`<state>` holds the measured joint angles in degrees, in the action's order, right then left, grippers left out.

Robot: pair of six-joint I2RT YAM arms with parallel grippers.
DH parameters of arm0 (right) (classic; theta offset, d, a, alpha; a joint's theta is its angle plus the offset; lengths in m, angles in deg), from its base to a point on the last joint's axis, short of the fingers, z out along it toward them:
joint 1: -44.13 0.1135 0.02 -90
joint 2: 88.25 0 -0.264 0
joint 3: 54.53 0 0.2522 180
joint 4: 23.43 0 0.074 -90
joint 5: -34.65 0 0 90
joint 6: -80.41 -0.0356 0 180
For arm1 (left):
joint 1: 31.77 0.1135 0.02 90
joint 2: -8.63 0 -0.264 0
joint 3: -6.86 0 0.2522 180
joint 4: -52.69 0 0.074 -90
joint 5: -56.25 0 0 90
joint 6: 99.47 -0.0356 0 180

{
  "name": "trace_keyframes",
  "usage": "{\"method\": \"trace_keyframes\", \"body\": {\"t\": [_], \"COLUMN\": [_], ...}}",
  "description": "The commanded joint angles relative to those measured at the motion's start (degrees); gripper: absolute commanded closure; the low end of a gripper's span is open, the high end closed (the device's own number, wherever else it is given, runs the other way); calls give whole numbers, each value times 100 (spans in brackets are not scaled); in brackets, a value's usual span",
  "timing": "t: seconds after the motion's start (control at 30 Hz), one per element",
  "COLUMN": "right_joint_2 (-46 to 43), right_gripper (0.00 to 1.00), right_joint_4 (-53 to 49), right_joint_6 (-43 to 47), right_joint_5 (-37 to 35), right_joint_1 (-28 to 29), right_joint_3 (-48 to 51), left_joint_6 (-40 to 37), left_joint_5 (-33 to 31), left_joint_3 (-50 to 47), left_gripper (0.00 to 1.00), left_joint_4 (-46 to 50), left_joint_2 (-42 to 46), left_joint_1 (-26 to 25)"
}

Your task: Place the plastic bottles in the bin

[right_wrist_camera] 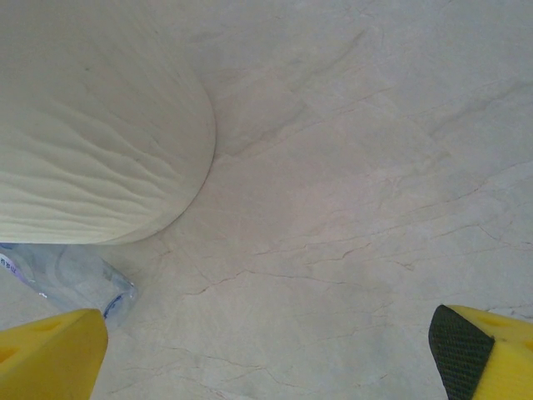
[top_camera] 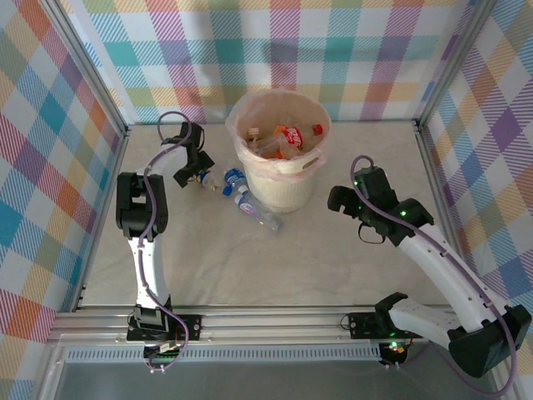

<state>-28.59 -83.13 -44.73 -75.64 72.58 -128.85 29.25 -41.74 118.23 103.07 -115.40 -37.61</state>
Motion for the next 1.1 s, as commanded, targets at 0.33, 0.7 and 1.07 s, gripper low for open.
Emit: {"method": "trace_keyframes", "body": {"t": [0.33, 0.7, 1.07], "right_joint_2": [-24, -7, 120], "right_gripper": [0, 0, 0], "right_joint_4": [5, 22, 80], "right_joint_6": [51, 43, -11], "right_joint_5": [96, 166, 244], "right_joint_1": [-41, -50, -76], "right_joint_3": [-158, -154, -106], "left_joint_6": [150, -410, -1428], "left_joint_5": [-104, -615, -696], "left_joint_3": [-184, -586, -789], "left_gripper": [33, 42, 49], "left_joint_4": [56, -92, -493], "left_joint_2": [-57, 1048, 2786], "left_joint_1": [196, 206, 41]}}
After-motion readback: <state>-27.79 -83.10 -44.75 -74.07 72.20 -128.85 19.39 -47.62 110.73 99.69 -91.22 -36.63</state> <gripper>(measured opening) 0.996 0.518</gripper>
